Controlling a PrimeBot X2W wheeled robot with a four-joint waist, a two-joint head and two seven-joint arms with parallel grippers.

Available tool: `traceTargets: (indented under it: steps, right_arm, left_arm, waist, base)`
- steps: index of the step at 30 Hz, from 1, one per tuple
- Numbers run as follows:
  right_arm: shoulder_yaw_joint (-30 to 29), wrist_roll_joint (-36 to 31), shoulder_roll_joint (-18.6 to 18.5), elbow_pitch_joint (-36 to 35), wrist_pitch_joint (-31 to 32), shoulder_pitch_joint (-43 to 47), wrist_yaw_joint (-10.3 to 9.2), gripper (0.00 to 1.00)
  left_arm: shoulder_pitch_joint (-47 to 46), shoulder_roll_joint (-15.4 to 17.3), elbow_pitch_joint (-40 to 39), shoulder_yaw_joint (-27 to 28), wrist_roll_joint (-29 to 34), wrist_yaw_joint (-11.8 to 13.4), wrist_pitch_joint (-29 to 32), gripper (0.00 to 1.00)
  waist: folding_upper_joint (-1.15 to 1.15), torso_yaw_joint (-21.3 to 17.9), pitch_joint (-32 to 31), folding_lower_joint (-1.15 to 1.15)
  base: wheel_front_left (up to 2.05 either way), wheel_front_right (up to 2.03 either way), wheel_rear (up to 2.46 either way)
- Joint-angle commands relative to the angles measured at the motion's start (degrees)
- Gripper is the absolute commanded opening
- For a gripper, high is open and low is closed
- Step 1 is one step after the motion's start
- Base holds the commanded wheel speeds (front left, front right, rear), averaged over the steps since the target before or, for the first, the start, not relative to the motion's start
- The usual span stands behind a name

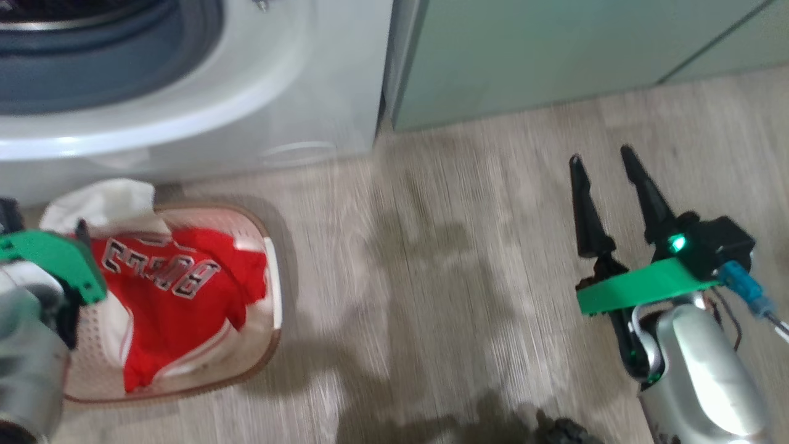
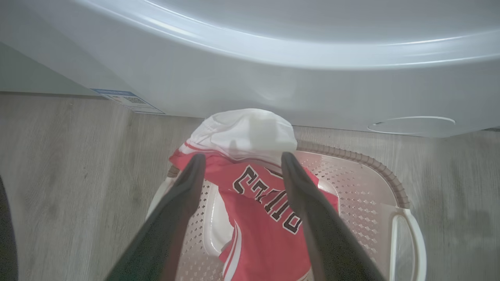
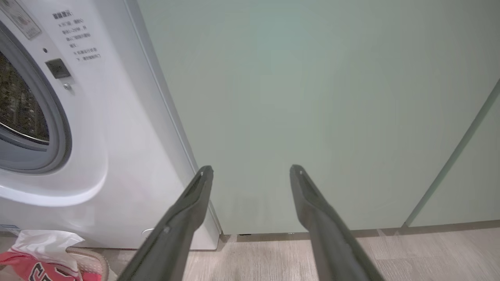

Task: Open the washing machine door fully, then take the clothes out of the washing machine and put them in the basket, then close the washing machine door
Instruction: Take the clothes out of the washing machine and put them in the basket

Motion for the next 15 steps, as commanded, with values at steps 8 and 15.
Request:
traceTargets:
  steps: [8, 15]
  right_arm:
    - [-0.63, -1.63, 0.20, -3.74, -0.36, -1.96, 0.41, 1.00]
    - [-1.07, -2.32, 0.31, -4.96, -0.36, -3.32, 0.41, 1.00]
  left_arm:
    - [-6.08, 6.55, -0.45, -0.71, 1.84, -0.31, 2.44, 1.00]
    - [-9.12, 8.20, -0.45, -2.56, 3.22, -1.21, 3.20, 1.00]
  waist:
    - [0.00, -1.31, 9.89, 0.00]
    - [0.00, -1.19, 13.79, 0.00]
  base:
    - [0.00, 0.00, 0.00]
    - [0.00, 0.00, 0.00]
